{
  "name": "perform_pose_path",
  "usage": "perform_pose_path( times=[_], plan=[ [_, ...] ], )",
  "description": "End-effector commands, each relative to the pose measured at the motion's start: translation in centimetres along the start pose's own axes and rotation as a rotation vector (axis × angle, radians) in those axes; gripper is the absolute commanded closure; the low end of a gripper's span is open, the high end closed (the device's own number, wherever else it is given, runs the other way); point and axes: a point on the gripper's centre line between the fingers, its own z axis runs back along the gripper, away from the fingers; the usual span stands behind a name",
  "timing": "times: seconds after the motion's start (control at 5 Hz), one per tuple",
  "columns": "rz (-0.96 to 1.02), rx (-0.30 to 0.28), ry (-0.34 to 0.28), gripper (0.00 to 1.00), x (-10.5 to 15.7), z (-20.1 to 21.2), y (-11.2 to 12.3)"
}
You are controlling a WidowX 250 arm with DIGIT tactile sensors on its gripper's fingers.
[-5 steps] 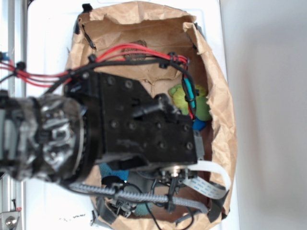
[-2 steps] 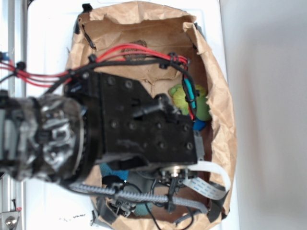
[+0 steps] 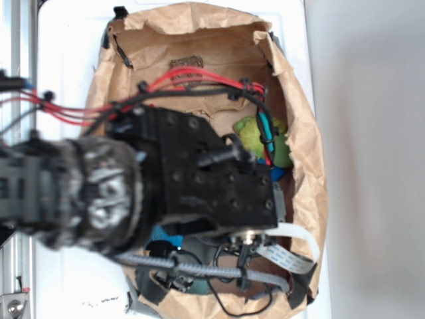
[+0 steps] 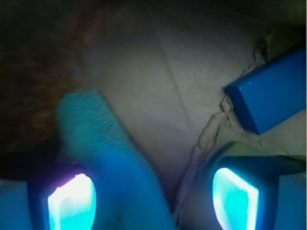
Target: Grab the blue cloth.
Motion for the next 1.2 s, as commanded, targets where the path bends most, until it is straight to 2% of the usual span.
perform_pose_path(
  times=[0.0, 0.2, 0.4, 1.0],
  plan=[
    [-0.02, 0.037, -0.016, 0.0, 2.0, -0.7, 0.9],
    [-0.06, -0.058, -0.013, 0.0, 2.0, -0.4, 1.0],
    [-0.083, -0.113, -0.019, 0.0, 1.6, 0.4, 0.9],
    [-0.161, -0.123, -0.006, 0.0, -0.1, 0.1, -1.5]
  ],
)
